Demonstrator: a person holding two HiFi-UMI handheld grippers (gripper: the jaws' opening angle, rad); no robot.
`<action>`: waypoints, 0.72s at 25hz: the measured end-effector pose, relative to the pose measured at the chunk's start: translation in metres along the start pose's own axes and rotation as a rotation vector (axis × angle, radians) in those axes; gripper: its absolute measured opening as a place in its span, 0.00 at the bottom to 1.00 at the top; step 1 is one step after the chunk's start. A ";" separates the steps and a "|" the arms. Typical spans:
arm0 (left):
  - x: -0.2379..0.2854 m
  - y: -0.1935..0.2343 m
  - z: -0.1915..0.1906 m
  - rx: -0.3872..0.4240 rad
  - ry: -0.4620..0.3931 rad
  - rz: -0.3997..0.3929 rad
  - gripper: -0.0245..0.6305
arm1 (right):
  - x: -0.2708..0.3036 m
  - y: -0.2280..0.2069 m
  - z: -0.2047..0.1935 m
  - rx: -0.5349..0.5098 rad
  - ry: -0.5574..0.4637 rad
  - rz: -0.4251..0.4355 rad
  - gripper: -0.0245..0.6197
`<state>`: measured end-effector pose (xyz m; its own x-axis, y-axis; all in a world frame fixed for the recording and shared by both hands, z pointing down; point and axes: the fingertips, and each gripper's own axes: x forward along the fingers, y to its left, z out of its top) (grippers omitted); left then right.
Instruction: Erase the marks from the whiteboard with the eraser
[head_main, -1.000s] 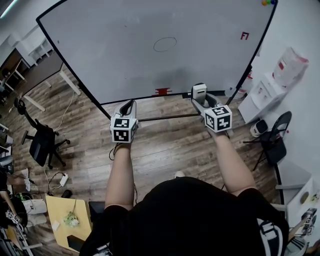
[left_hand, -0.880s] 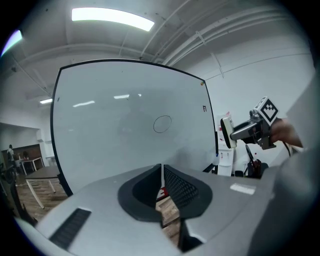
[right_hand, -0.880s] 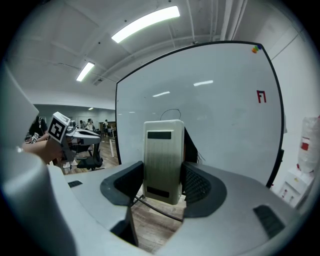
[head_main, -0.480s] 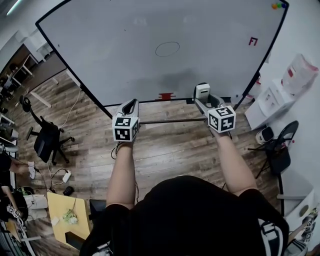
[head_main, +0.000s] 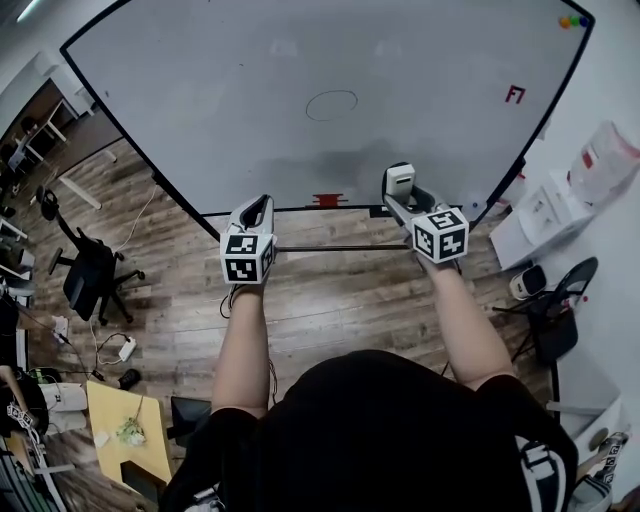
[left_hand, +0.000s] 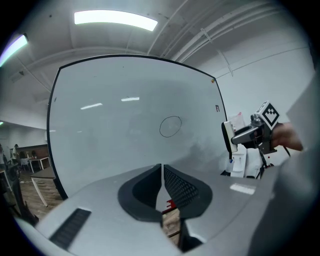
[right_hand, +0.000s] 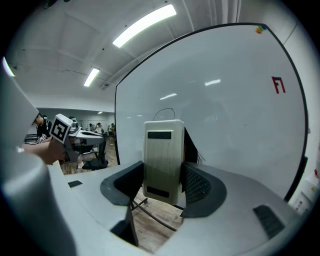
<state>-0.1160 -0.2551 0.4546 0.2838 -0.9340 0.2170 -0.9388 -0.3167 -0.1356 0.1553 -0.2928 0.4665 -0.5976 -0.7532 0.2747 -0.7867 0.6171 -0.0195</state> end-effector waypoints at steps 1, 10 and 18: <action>0.002 -0.001 0.001 -0.001 -0.003 0.003 0.06 | 0.003 -0.003 0.000 -0.001 0.001 0.005 0.40; -0.002 -0.004 -0.002 -0.006 0.008 0.018 0.06 | 0.002 0.000 0.001 -0.019 0.003 0.023 0.40; -0.006 -0.005 0.006 0.009 -0.002 0.026 0.06 | -0.005 -0.001 0.004 -0.039 0.011 0.021 0.40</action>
<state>-0.1117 -0.2492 0.4481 0.2598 -0.9422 0.2115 -0.9439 -0.2940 -0.1502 0.1583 -0.2910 0.4611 -0.6123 -0.7376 0.2847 -0.7671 0.6414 0.0118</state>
